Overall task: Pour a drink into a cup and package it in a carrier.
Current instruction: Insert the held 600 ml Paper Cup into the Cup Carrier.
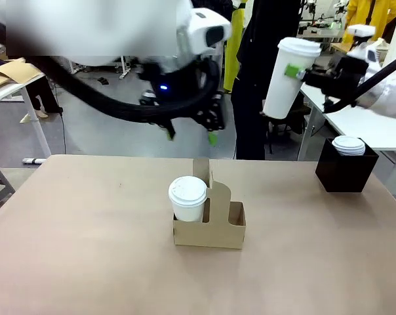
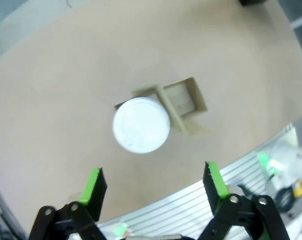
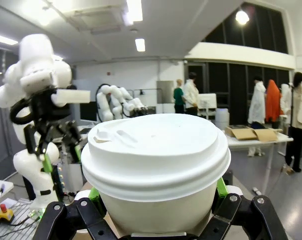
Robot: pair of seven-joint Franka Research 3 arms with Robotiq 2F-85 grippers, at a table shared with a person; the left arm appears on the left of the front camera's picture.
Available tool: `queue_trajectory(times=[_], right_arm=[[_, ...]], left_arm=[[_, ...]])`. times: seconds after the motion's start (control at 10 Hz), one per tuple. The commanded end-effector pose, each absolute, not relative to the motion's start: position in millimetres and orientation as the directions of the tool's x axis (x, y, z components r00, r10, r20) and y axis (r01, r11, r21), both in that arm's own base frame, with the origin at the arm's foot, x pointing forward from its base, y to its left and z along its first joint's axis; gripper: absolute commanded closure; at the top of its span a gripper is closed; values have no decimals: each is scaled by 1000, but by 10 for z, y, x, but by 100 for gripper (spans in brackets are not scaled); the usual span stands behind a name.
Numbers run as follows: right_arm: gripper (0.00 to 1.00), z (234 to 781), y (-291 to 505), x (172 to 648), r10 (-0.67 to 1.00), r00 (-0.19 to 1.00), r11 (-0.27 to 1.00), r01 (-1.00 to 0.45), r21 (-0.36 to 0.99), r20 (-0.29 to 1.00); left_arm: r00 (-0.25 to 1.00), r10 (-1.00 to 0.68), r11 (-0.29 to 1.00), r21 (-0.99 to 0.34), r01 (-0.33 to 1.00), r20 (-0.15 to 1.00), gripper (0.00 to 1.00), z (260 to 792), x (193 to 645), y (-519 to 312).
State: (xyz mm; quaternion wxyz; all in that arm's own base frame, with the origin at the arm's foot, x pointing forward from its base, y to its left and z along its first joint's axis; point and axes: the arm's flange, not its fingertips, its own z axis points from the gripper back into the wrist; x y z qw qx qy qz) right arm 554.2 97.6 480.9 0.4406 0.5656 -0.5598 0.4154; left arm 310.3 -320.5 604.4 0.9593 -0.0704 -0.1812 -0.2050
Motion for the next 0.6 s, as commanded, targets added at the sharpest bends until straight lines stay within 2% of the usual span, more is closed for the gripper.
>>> queue_trajectory(times=[0.0, 0.1, 0.3, 0.4, 0.5], right_arm=[[9, 4806, 1224, 5438, -272, -72, -85, -992, -99, 960], [9, 4737, 1415, 5317, -246, -118, -164, -973, -161, 962], [9, 4614, 1714, 5188, -203, -96, -281, -948, -152, 975], [9, 4541, 1809, 5187, -196, -63, -301, -946, -121, 979], [9, 4631, 1693, 5192, -205, -71, -236, -964, -120, 976]], left_arm=[[751, -509, 831, 12, 557, 419, 0, 5923, 3048, -2570], [728, -513, 820, 11, 572, 455, 0, 5867, 3057, -2258], [689, -543, 794, 24, 608, 480, 0, 5695, 3031, -1907], [672, -552, 786, 38, 618, 494, 0, 5596, 3019, -1885], [673, -521, 808, 48, 588, 525, 0, 5491, 3039, -1882]])
